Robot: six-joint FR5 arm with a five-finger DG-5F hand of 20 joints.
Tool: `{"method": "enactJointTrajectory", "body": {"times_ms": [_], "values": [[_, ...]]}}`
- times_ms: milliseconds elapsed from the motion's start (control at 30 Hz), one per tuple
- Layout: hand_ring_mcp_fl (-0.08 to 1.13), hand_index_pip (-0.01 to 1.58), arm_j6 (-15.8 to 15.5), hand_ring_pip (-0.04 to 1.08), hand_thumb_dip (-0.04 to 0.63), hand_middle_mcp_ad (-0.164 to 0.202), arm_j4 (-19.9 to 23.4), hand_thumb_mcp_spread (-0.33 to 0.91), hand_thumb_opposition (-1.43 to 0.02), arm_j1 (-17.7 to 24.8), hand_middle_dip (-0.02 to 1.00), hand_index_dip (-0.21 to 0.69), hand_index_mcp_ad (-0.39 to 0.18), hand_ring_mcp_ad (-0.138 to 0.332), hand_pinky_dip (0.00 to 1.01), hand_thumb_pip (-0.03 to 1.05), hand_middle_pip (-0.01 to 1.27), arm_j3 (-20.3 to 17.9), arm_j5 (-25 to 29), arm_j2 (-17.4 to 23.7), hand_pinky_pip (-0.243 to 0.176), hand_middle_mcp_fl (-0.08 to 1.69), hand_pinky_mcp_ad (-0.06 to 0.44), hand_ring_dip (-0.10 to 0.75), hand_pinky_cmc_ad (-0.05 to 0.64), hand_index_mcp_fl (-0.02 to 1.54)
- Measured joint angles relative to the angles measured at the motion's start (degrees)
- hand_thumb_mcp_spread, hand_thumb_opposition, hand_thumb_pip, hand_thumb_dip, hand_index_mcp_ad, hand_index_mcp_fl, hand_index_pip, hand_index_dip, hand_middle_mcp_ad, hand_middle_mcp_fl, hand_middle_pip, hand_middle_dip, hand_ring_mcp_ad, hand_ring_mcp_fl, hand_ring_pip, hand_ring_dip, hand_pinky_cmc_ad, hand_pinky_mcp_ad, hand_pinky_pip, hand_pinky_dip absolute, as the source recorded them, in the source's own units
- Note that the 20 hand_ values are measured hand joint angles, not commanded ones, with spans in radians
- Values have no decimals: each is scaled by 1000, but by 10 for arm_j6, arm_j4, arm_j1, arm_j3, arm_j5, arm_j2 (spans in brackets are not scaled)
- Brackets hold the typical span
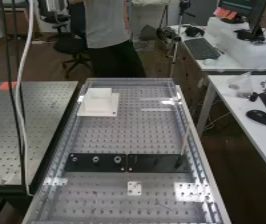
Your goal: Grab the chopstick and place it in the clear container
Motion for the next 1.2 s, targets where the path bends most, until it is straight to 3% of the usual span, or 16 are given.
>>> {"method": "enactJointTrajectory", "body": {"times_ms": [133,233,333,467,800,1200], "values": [[12,16,1,14,9,75,2,5,-3,1,37,17,-30,49,21,16,24,-2,0,2,-10,5,47,31,12,23],[12,19,2,14,16,73,2,108,-194,2,37,17,-24,44,106,222,42,-2,6,2,-10,2,52,31,31,24],[10,21,2,31,17,75,2,138,-379,3,37,17,-16,99,215,246,75,-3,4,2,-14,5,80,31,79,24],[14,23,2,59,16,73,3,154,-532,4,38,17,2,141,321,251,93,-3,7,3,-56,2,129,31,162,24],[14,52,8,75,14,75,9,154,-613,2,38,17,24,185,414,253,115,-6,6,2,-91,3,182,31,225,24],[12,54,26,86,14,89,24,154,-618,-3,38,17,37,206,424,283,122,-21,2,-1,-96,7,182,28,234,24]]}}
